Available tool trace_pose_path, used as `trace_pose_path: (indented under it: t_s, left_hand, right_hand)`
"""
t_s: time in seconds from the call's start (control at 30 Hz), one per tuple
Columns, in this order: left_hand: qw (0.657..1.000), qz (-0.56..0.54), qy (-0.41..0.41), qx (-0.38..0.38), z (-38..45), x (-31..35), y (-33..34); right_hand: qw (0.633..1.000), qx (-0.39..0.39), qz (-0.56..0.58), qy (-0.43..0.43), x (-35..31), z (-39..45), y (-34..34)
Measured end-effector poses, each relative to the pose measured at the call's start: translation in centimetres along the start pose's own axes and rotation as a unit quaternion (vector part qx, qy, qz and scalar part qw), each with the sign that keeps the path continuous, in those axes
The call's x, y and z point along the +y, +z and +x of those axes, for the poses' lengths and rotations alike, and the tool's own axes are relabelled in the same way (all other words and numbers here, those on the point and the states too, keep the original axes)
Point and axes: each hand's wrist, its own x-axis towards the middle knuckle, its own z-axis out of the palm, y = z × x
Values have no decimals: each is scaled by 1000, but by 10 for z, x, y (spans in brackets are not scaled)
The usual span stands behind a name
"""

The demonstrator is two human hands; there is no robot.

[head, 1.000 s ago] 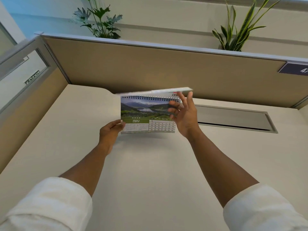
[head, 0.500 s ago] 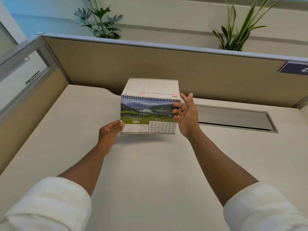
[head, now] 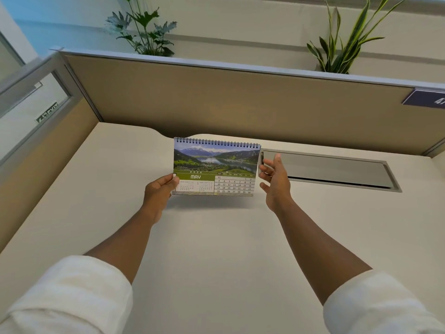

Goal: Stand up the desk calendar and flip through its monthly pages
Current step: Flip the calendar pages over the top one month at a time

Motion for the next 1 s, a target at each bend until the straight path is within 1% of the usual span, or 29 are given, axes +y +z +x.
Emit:
trace_pose_path:
  t_s: [0.27,0.43,0.57,0.7,0.8,0.9,1.0]
  left_hand:
    - [1000,0,0,1,-6,5,3]
    - [1000,5,-8,9,-11,8,2]
    - [999,-20,-12,21,-14,11,3]
    - [999,-30,-9,30,-13,13,5]
    - [998,-42,-9,37,-13,13,8]
    - [995,-81,-21,55,-11,15,12]
    - [996,-69,-18,58,-4,17,17]
  right_hand:
    - [997,-46,-44,39,12,-7,0]
    - [996,-69,-45,42,13,-8,2]
    - [991,-120,-46,26,8,-10,3]
    - [979,-203,-1,31,-1,-13,3]
    - [969,-245,23,23,-9,-12,3]
    - [966,-251,64,16,-15,-9,5]
    - [966,-234,108,0,-22,-7,9]
